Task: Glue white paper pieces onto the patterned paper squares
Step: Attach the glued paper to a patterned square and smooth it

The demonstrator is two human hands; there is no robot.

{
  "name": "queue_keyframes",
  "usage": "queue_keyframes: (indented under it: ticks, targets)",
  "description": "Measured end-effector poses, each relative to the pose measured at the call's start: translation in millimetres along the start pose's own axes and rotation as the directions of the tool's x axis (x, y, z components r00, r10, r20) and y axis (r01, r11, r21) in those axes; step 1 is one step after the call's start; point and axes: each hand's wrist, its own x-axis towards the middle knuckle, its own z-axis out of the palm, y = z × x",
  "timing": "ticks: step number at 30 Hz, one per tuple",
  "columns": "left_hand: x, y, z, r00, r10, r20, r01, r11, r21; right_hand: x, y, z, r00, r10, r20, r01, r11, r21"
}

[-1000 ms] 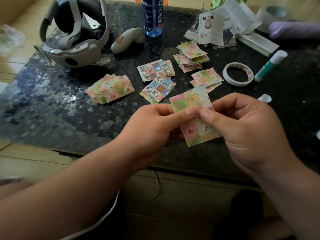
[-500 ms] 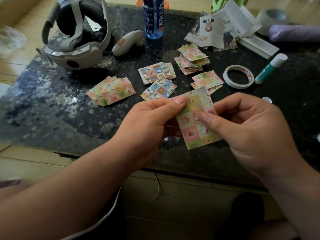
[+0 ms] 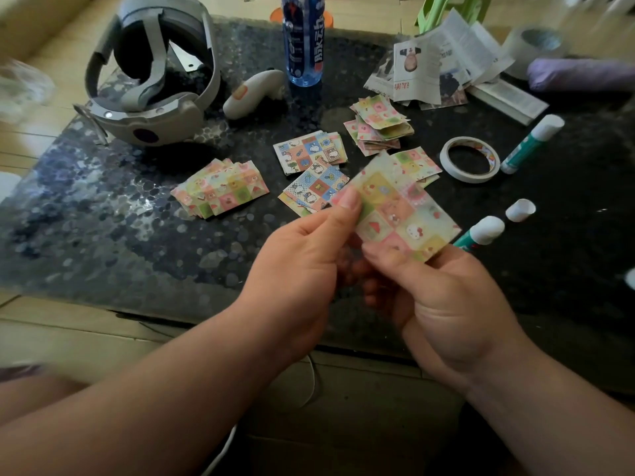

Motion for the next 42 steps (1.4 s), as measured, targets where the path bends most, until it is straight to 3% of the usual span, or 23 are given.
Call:
queue_keyframes:
  ticks: [5,9,19,23,27,30,33,35,39,42]
  targets:
    - [1,-2,-7,0.998,0.056,-0.042,-0.05,0.99,0.129,12,-4,-6,0.99,-0.066,-0.123,0.068,0.998,0.012]
    - [0,1,-3,0.999,0.006,-0.041,-0.005,1.0,0.029,12,-8,-1,0.993,-0.074,-0.092,0.078,0.996,0.031]
    - [-1,11,11,0.999,-0.034,-0.029,0.03,0.992,-0.119,24,-25,0,0.965,-0.157,-0.208,0.184,0.976,0.114]
    - [-4,13,9,0.998,-0.064,0.003,0.064,0.985,-0.158,21,-29,-5,0.977,-0.157,-0.146,0.179,0.971,0.156]
    - [-5,16,11,0.997,-0.067,0.043,0.074,0.979,-0.187,21,-35,-6,0.989,-0.121,-0.088,0.14,0.953,0.268]
    - [-4,21,3,0.998,-0.054,0.018,0.057,0.978,-0.2,26,-49,-18,0.985,-0.106,-0.139,0.152,0.912,0.382]
    - [-3,24,-6,0.999,0.035,-0.035,-0.036,0.999,-0.029,24,-55,-30,0.96,-0.196,-0.199,0.239,0.945,0.224]
    - [-4,24,-9,0.996,0.082,-0.028,-0.078,0.991,0.113,18,-48,-29,0.969,-0.22,-0.114,0.229,0.97,0.078]
    - [-5,27,-9,0.992,0.107,0.06,-0.121,0.937,0.326,11,-35,-23,0.997,-0.046,0.057,0.054,0.985,-0.164]
    - [-7,31,-12,0.986,0.147,0.079,-0.167,0.902,0.399,8,-34,-22,0.995,-0.036,0.09,0.055,0.972,-0.227]
